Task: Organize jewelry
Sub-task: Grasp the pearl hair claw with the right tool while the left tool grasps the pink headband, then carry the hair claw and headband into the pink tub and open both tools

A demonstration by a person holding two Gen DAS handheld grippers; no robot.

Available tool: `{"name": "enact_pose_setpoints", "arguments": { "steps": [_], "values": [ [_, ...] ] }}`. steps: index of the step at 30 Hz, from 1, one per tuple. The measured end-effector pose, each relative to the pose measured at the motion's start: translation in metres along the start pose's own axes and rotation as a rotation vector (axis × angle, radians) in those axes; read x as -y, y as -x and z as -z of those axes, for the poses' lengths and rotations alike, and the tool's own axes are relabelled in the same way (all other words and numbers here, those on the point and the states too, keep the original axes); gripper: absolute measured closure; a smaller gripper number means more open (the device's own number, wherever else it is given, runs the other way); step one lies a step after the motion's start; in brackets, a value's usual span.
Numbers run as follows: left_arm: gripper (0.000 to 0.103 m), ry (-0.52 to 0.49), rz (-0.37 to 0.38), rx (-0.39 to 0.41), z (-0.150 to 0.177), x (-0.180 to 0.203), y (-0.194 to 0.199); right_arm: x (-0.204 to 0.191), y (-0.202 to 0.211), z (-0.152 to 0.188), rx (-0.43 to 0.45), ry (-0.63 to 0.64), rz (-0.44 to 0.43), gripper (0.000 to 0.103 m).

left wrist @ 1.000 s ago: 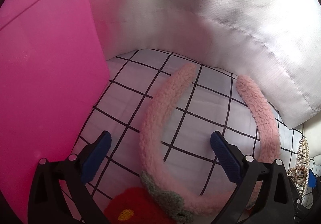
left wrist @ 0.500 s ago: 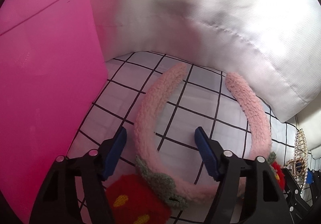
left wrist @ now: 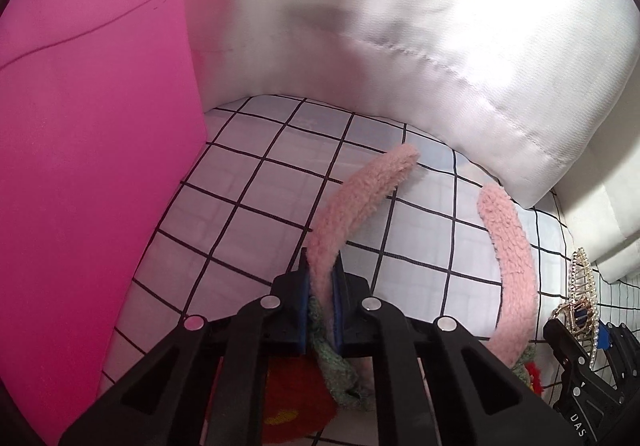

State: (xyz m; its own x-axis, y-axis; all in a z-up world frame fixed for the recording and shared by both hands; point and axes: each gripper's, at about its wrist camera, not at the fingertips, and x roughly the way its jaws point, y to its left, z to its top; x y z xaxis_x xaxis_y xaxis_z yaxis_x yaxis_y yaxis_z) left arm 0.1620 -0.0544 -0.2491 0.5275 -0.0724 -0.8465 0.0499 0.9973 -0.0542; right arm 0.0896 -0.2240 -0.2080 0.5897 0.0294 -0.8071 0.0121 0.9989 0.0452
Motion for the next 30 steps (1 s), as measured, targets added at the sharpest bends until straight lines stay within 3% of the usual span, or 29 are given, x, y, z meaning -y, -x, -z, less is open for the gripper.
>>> {"name": "enact_pose_setpoints", "arguments": {
  "steps": [18,30],
  "values": [
    [0.094,-0.053,0.037,0.074,0.016,-0.006,0.089,0.019,0.078,0.029,0.042,-0.041,-0.023,0.058],
    [0.094,-0.056,0.066,0.14,0.032,0.0,0.184,0.019,0.157,0.027,0.107,0.032,-0.061,0.058]
  ]
}}
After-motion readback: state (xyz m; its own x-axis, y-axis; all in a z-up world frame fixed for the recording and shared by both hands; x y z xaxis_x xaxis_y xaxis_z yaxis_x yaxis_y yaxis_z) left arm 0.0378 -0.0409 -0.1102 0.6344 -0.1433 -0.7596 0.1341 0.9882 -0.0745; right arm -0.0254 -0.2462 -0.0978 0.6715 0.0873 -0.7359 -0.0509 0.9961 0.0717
